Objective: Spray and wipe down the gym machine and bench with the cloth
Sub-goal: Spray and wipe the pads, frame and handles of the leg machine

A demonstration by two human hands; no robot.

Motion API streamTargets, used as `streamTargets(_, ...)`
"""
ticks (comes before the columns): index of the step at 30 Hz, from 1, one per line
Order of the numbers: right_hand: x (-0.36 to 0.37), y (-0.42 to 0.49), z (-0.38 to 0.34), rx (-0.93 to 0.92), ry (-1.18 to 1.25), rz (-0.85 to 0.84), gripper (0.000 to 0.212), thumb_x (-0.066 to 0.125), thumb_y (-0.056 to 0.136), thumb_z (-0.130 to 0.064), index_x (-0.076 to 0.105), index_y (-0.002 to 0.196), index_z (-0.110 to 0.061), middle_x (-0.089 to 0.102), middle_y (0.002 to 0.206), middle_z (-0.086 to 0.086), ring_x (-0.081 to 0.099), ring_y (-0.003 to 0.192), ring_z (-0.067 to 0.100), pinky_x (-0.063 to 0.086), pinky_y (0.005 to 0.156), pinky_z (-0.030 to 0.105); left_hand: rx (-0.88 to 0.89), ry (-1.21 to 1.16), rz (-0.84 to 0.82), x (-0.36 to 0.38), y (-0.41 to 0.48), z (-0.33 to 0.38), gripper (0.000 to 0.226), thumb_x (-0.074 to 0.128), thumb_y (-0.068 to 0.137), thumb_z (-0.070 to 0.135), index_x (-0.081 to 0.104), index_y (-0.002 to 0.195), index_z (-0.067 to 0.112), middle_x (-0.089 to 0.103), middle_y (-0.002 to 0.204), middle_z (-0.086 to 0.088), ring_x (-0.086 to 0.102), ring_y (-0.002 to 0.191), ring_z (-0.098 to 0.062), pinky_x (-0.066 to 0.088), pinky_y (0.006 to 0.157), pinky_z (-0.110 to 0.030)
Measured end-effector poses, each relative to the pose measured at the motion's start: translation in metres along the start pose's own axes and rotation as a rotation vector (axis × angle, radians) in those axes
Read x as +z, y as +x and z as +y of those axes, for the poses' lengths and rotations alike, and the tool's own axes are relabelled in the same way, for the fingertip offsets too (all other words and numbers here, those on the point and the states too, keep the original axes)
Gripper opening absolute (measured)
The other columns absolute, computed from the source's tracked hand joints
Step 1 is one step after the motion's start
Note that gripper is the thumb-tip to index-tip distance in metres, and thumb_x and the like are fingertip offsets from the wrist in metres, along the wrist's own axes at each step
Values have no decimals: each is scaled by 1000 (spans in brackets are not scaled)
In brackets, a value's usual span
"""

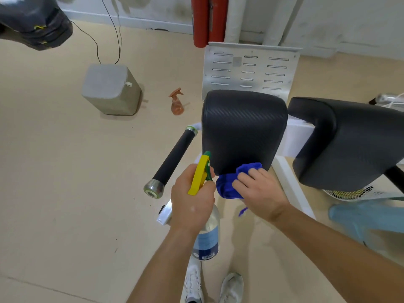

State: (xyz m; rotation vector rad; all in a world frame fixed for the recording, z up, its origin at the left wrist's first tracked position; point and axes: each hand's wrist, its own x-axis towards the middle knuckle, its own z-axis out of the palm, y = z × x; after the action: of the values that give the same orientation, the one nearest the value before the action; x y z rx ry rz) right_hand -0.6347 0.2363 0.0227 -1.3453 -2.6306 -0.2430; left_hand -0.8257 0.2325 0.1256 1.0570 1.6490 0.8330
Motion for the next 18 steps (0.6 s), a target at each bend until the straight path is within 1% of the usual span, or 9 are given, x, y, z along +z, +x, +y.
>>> streamTargets(2,-22,-6,0,164,138,114,22,79,73,-12,66,90,-9,61,81,8,54,70,27,50,64,36,-29,43,-24,4,-1,-4,20,53,75,18,68,85,27,60,74,-4,60,73,-32,59,69,-58)
streamTargets(3,-33,-7,2,242,193,211,15,74,78,-12,67,90,-7,61,81,9,54,70,28,51,65,39,-43,51,-35,6,-3,-5,21,53,74,18,68,85,27,62,75,-2,61,76,-31,59,70,-57)
streamTargets(5,-59,0,8,405,247,378,13,66,81,-14,68,89,-4,61,81,10,52,75,27,47,72,35,-66,39,-49,10,-5,-6,23,52,72,20,70,86,26,65,78,-3,62,76,-28,59,70,-55)
streamTargets(6,-70,6,12,477,249,427,15,68,79,-15,69,89,-4,62,82,10,52,77,27,45,75,32,-73,32,-54,12,-7,-6,24,51,72,21,70,86,24,66,78,-4,62,76,-27,58,69,-54)
streamTargets(10,-95,43,30,690,323,467,24,80,77,-16,66,93,-4,62,87,11,56,81,28,37,79,23,-80,68,-41,16,-6,-15,12,54,83,22,66,81,22,65,77,-7,62,74,-28,57,70,-52)
streamTargets(12,-102,68,38,681,327,514,25,76,84,-23,65,97,-4,61,91,12,55,84,27,34,81,22,-114,71,12,16,-4,-21,17,59,93,16,63,79,24,63,74,-7,62,72,-27,58,71,-54)
streamTargets(14,-102,95,43,589,277,517,29,70,89,-30,65,105,-6,60,97,14,53,88,27,36,82,26,-126,67,44,14,-2,-26,22,60,95,12,62,76,23,61,70,-7,59,67,-25,58,71,-55)
streamTargets(16,-88,117,42,454,172,429,29,64,93,-34,64,110,-10,59,99,13,53,89,28,42,80,36,-109,52,33,10,-2,-27,17,60,91,12,63,77,21,61,70,-7,58,67,-27,58,70,-57)
streamTargets(18,-65,130,32,346,27,346,24,61,94,-33,63,106,-12,59,96,11,52,84,29,42,74,39,-79,27,21,5,-4,-26,12,56,81,16,66,80,23,62,71,-1,58,68,-26,58,71,-57)
